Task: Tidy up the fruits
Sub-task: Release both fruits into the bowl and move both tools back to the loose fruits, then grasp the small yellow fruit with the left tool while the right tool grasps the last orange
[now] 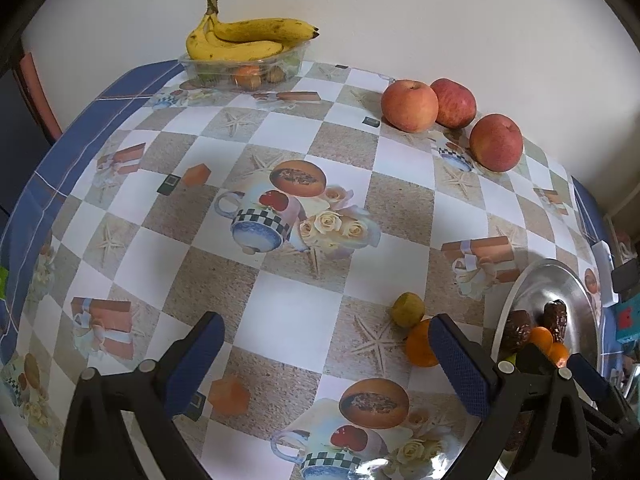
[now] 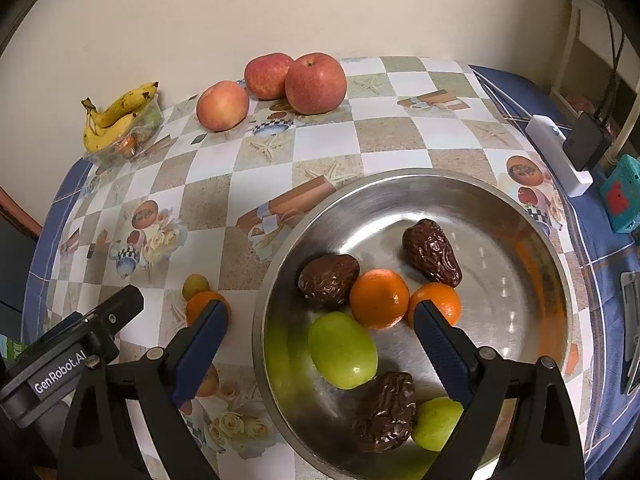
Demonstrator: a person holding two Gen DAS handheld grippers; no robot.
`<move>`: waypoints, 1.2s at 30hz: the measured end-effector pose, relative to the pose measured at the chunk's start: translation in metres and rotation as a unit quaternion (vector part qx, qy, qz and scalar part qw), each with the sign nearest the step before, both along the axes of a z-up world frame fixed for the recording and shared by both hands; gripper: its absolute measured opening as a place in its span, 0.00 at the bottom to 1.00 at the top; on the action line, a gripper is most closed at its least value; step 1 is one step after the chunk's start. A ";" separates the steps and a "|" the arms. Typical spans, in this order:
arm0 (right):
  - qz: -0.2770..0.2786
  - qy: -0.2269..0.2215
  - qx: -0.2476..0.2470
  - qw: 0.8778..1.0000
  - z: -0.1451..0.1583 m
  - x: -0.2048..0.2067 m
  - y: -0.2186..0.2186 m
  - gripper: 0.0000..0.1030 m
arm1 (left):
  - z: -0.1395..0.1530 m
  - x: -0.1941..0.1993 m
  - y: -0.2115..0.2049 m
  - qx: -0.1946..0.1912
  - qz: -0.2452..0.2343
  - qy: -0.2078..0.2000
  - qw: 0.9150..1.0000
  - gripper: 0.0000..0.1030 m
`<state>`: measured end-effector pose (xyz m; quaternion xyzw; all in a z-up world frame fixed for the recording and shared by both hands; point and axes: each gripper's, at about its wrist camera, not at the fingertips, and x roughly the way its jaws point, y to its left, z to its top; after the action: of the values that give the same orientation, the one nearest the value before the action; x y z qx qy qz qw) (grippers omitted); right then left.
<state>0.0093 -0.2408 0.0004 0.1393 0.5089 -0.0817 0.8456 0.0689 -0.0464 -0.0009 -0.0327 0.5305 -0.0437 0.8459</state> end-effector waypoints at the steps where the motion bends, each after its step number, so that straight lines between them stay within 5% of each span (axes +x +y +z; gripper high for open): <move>1: 0.002 0.001 -0.001 1.000 0.000 0.001 0.001 0.91 | 0.000 0.001 0.001 -0.001 0.001 0.001 1.000 1.00; 26: 0.106 -0.020 0.010 0.994 -0.004 0.031 0.076 0.91 | -0.004 0.022 0.078 0.010 0.103 -0.008 0.995 1.00; 30: 0.117 -0.020 0.017 0.993 -0.007 0.033 0.083 0.81 | -0.008 0.024 0.076 0.007 0.098 -0.001 0.995 1.00; 33: 0.119 -0.013 0.020 0.993 -0.012 0.035 0.084 0.61 | -0.012 0.024 0.073 0.008 0.093 0.006 0.996 1.00; 36: 0.118 -0.004 0.023 0.993 -0.017 0.036 0.083 0.59 | -0.017 0.024 0.068 0.007 0.084 0.016 0.996 1.00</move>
<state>0.0450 -0.1574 -0.0165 0.0983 0.5198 0.0313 0.8480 0.0931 0.0217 -0.0179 -0.0717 0.5400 0.0315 0.8380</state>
